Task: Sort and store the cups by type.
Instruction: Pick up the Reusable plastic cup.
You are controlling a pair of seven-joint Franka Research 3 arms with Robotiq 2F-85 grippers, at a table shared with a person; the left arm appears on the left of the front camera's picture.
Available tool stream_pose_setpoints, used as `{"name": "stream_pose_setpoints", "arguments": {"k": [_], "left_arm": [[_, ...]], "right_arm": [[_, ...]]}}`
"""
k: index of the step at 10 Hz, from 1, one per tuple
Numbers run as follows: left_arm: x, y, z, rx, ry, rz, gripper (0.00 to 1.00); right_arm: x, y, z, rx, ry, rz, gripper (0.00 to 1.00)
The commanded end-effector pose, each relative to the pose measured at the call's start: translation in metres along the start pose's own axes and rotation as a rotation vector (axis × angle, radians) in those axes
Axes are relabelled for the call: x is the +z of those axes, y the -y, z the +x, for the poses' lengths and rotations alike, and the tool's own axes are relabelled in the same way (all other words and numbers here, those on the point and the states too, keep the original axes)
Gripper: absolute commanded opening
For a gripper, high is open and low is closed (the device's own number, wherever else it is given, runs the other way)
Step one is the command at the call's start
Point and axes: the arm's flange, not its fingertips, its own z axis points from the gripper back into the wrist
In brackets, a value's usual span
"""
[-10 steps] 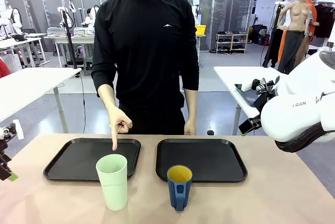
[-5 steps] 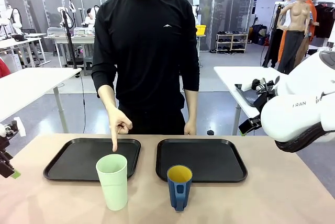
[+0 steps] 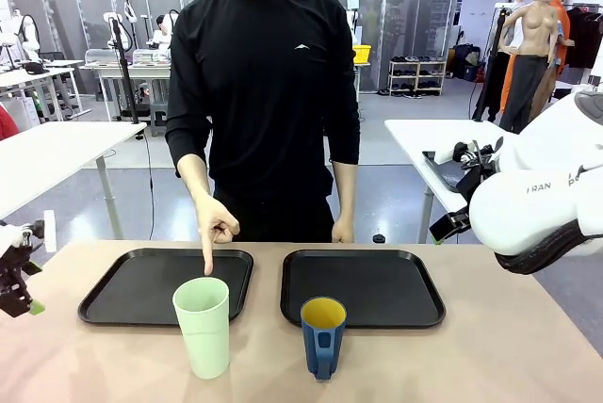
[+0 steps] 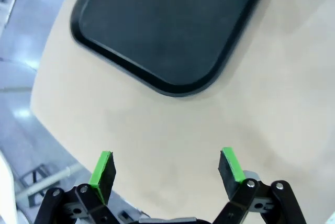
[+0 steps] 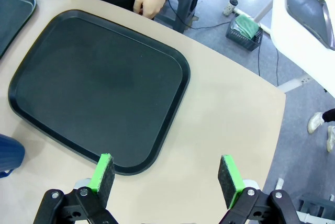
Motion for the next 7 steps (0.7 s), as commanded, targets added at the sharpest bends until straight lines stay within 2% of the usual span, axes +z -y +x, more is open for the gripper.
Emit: {"name": "stream_pose_setpoints", "arguments": {"k": [1,3,5,7], "left_arm": [[-0.004,0.062,-0.032,-0.178,0.005,-0.075,1.0],[-0.002,0.069,-0.032,-0.295,0.004,-0.174,1.0],[-0.003,0.074,-0.029,-0.393,0.064,-0.248,1.0],[-0.015,0.077,-0.026,-0.406,0.204,-0.306,1.0]], "right_arm": [[-0.001,0.001,-0.002,-0.004,0.002,0.001,1.0],[-0.001,0.001,-0.002,-0.004,0.002,0.001,1.0],[-0.001,0.001,-0.002,-0.004,0.002,0.001,1.0],[-0.001,0.001,-0.002,-0.004,0.002,0.001,1.0]]}}
